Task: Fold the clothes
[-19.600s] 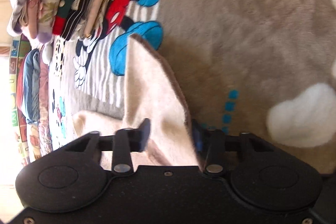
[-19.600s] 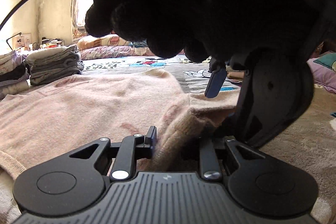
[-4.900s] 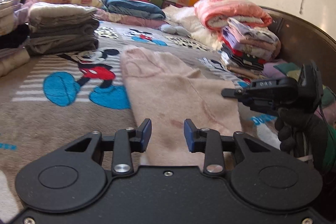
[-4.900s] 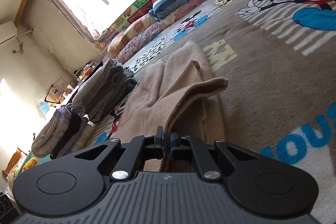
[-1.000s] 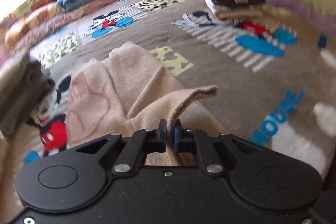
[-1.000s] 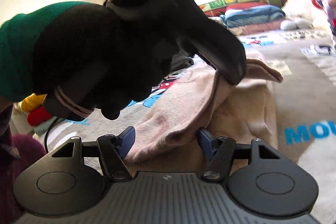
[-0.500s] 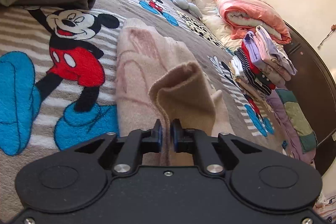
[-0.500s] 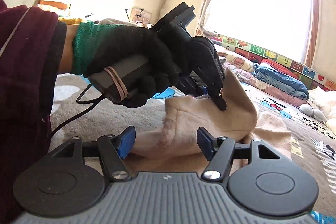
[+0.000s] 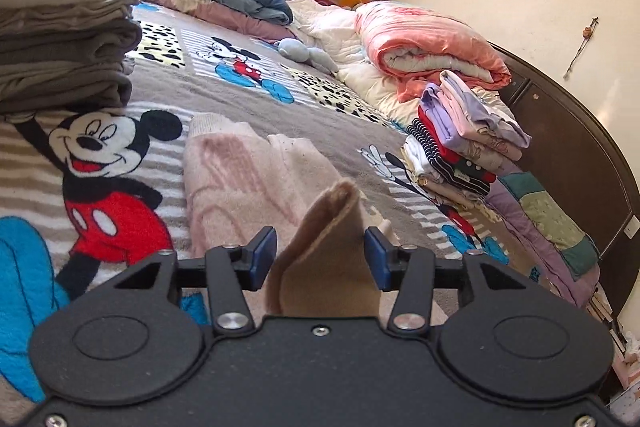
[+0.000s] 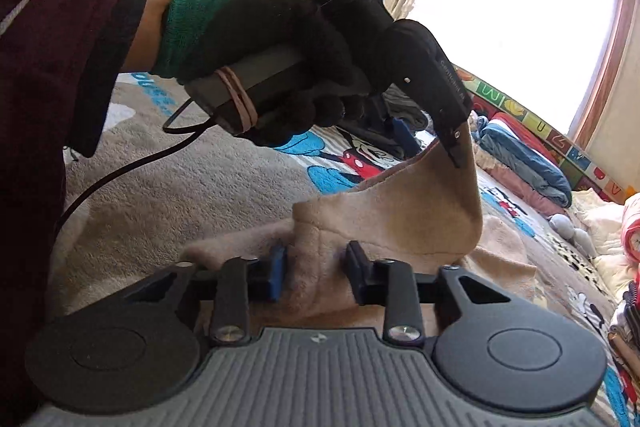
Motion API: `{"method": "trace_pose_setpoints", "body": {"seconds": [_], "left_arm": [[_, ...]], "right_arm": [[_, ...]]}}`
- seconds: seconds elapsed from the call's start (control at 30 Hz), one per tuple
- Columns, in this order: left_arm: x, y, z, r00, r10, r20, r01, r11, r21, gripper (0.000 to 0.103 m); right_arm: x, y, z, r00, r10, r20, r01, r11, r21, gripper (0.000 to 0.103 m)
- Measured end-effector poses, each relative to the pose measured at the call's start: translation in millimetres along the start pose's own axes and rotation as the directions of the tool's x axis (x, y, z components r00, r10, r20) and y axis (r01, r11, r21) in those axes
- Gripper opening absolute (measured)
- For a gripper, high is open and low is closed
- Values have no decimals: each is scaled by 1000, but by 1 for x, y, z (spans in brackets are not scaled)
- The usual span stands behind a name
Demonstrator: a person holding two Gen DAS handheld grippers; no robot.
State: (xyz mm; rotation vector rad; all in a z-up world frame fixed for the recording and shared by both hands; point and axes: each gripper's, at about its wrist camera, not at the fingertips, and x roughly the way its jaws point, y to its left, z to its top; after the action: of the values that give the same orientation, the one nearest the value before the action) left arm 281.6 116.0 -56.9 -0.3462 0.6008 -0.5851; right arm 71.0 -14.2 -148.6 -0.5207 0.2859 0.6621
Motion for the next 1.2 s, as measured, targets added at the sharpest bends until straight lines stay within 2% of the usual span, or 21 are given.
{"method": "trace_pose_setpoints", "body": {"seconds": [0.03,0.07,0.1,0.27,0.4,0.53,0.63,0.7,0.77,0.8,0.83,0.87,0.9,1.0,1.07,1.1,1.13,1.2], "left_arm": [[4,0,2,1000,-5,-6,5,1000,10,44],[8,0,3,1000,-2,-12,2,1000,18,37],[12,0,4,1000,12,-21,-12,1000,24,8],[22,12,6,999,44,-27,-43,999,12,7],[44,26,1,994,76,-81,-77,997,-8,7],[50,30,8,996,64,-64,-65,998,-17,6],[61,29,9,992,74,-97,-72,997,18,6],[78,24,2,980,125,-154,-113,990,79,7],[77,23,2,980,138,-146,-127,988,83,9],[73,24,3,982,136,-127,-128,989,72,19],[67,26,5,985,139,-104,-133,989,62,45],[56,27,8,987,146,-73,-143,989,49,53],[44,30,9,988,149,-39,-148,989,28,55],[7,34,9,989,146,36,-144,988,-47,55],[-11,33,2,989,138,52,-134,988,-79,53],[-16,31,-3,989,142,48,-138,987,-80,48],[-17,27,-5,987,156,37,-153,986,-69,36],[-10,21,-9,980,198,17,-197,980,-35,28]], "right_arm": [[-2,3,-1,1000,4,3,-4,1000,-9,20],[-3,5,-2,1000,8,4,-8,1000,-18,18],[-5,7,-3,1000,11,4,-11,1000,-25,18],[-9,10,-9,999,41,-18,-41,999,-13,17],[-9,13,-9,998,52,-25,-52,999,1,17],[-6,9,-6,998,64,-29,-64,998,1,17],[-5,9,-6,998,61,-30,-61,998,-6,17],[-4,7,-7,997,66,-30,-65,998,11,17],[-4,10,-8,998,55,-25,-54,998,10,18],[-4,12,-7,999,45,-24,-45,999,10,18],[-5,13,-7,999,37,-24,-36,999,7,18],[-7,14,-6,999,30,-24,-30,1000,5,18],[-8,15,-5,999,27,-23,-27,1000,4,18],[-12,17,-5,1000,18,-19,-18,1000,-1,19],[-15,17,-5,1000,12,-14,-12,1000,-2,20],[-16,17,-5,1000,9,-11,-9,1000,-1,20],[-18,18,-4,1000,6,-7,-6,1000,-1,22],[-21,18,-4,1000,1,9,-1,1000,4,25]]}}
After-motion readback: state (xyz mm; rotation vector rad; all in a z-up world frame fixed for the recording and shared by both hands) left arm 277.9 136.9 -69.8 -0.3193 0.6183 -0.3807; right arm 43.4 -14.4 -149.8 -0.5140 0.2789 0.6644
